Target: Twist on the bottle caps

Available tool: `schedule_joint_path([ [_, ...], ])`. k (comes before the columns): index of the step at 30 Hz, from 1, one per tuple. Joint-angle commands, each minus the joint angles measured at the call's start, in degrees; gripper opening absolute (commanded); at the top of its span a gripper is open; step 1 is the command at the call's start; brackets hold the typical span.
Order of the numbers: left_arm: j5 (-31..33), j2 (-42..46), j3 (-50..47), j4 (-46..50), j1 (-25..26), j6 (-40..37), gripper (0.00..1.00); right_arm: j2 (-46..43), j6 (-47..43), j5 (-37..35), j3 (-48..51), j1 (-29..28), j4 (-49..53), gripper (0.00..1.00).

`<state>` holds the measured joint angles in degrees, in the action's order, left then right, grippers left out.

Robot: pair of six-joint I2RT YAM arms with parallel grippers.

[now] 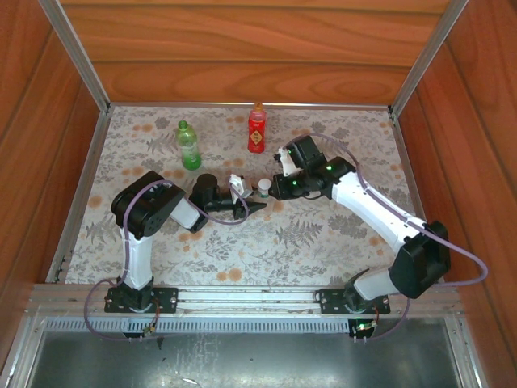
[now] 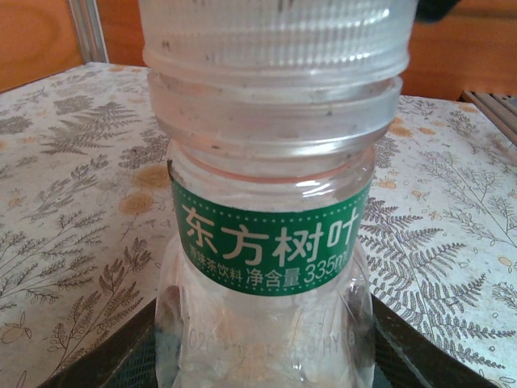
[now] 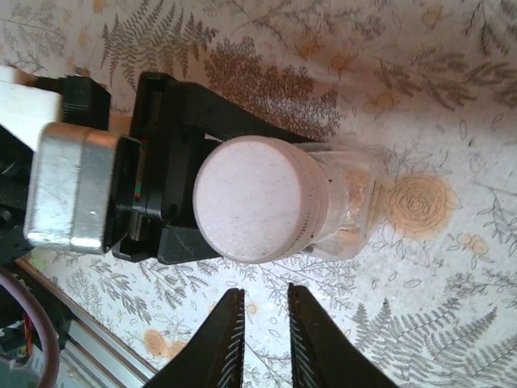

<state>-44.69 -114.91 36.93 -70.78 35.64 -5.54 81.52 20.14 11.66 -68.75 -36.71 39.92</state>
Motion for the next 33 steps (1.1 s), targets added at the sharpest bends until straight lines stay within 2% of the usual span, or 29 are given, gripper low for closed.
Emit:
schedule_joint_path([
  [1,-1.1,-1.1,0.6,-0.8,0.2,0.8,0.50,-1.2,-0.1,-1.6,-0.2,0.7,-2.1,0.25],
  [4,-1.1,-1.2,0.7,-0.8,0.1,0.7,0.50,0.5,-0.8,-0.2,-1.2,1.9,-3.9,0.32],
  [6,-1.1,-1.0,0.6,-0.8,0.2,0.7,0.50,2.8,-1.4,1.0,-2.6,2.6,-4.2,0.32],
  [13,-0.9,-1.0,0.5,-0.8,0.2,0.5,0.50,7.8,-3.0,3.9,-5.7,3.9,-3.5,0.24],
  [23,-0.9,-1.1,0.6,-0.8,0.1,0.8,0.50,1.4,-1.7,14.5,3.8,3.4,-1.6,0.20],
  [29,-0.9,-1.2,0.8,-0.7,0.1,0.8,0.50,-4.0,-1.2,9.0,4.4,3.5,-3.4,0.18],
  [33,-1.0,-1.1,0.7,-0.8,0.1,0.8,0.50,-2.9,-1.5,4.5,2.9,4.3,-7.0,0.25],
])
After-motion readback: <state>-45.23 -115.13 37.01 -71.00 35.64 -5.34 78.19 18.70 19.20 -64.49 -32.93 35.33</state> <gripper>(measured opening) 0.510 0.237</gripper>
